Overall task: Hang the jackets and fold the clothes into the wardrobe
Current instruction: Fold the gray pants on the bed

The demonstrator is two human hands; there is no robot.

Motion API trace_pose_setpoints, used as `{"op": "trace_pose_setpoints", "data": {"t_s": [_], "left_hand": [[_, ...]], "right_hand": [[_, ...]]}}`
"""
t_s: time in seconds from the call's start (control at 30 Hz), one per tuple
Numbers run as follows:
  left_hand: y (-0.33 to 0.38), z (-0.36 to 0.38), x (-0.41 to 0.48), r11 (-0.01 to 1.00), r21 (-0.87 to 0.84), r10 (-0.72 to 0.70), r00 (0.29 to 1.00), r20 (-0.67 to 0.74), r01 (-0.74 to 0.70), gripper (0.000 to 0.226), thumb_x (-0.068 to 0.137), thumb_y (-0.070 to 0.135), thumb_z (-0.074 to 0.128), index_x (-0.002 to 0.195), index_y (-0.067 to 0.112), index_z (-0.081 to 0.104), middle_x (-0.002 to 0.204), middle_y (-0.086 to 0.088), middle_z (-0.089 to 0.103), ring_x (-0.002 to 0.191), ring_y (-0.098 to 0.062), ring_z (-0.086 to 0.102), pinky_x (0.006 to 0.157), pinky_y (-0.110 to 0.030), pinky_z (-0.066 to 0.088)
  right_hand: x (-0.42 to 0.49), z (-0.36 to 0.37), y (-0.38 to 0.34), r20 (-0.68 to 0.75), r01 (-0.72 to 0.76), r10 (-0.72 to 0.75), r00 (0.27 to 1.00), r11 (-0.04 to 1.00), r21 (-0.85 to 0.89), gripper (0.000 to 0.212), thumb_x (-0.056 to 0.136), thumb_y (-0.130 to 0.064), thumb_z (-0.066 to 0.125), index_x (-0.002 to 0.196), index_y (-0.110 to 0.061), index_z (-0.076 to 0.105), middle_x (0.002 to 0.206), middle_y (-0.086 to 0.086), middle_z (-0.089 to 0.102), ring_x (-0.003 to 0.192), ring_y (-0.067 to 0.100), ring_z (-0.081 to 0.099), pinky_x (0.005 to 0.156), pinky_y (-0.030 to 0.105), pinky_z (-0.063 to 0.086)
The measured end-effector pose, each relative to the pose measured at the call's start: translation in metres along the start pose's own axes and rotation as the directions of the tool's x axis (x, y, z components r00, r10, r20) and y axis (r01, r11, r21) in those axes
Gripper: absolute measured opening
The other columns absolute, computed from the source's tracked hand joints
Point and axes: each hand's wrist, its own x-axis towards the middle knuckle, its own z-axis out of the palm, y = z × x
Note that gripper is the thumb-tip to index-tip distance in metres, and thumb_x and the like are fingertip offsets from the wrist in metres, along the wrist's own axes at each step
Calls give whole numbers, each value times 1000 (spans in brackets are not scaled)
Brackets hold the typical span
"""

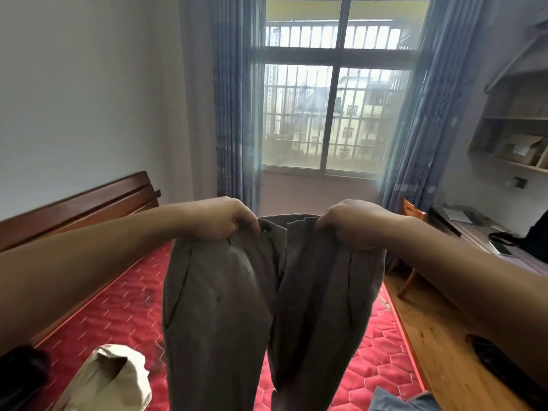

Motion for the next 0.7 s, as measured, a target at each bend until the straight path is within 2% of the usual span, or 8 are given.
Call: {"op": "trace_pose_setpoints", "data": {"t_s": [0.13,0.23,0.27,0.4,0.5,0.57,0.63,0.7], "left_hand": [[11,0,1,1000,9,-9,993,-119,10,38,90,12,56,117,30,76,115,17,68,105,-1,58,94,-17,40],[15,4,8,1000,11,9,983,-184,-7,35,91,9,57,113,27,77,114,13,70,101,-2,58,94,-18,43],[16,6,10,1000,4,-1,985,-170,2,41,90,3,55,114,28,77,115,12,68,103,-4,57,94,-19,42],[24,17,13,998,-55,-40,999,8,40,59,84,-7,46,123,29,72,111,14,57,110,-9,57,92,-16,41],[29,30,18,995,-85,-43,997,59,48,62,79,-5,47,130,24,68,125,7,63,117,-14,59,103,-28,47],[31,36,22,988,-140,-54,998,37,59,59,77,-4,50,129,20,68,126,3,67,114,-16,63,102,-36,50],[35,39,25,966,-250,-79,997,-13,73,53,76,-3,52,121,18,71,115,1,72,105,-19,68,96,-41,56],[41,40,28,911,-406,-105,993,-57,73,44,76,-3,52,110,15,74,98,-3,76,89,-23,73,79,-41,62]], "right_hand": [[0,3,-9,-75,-37,37,996,999,-7,39,81,-24,49,111,-34,72,107,-2,71,101,27,65,83,41,57],[4,9,-13,-126,-46,68,990,984,173,23,80,-23,54,90,-21,75,87,2,71,86,28,64,79,40,56],[6,11,-14,-117,-52,81,990,971,232,23,81,-17,56,92,-21,76,90,1,71,90,27,64,81,37,54],[4,18,-21,16,-47,44,999,922,385,58,80,2,48,121,-31,73,118,-5,70,108,18,61,96,32,50],[2,25,-31,82,-40,2,997,885,464,62,76,6,43,120,-26,73,114,-3,73,103,20,67,93,41,56],[1,26,-38,78,-52,15,997,862,505,57,75,6,43,116,-19,74,107,8,75,98,32,70,86,50,59],[1,28,-43,66,-96,70,995,756,648,49,76,7,44,109,-10,74,99,18,75,86,38,73,71,52,62],[-1,27,-51,84,-146,141,986,521,841,37,80,13,48,106,1,73,79,17,71,57,27,68,49,35,57]]}}
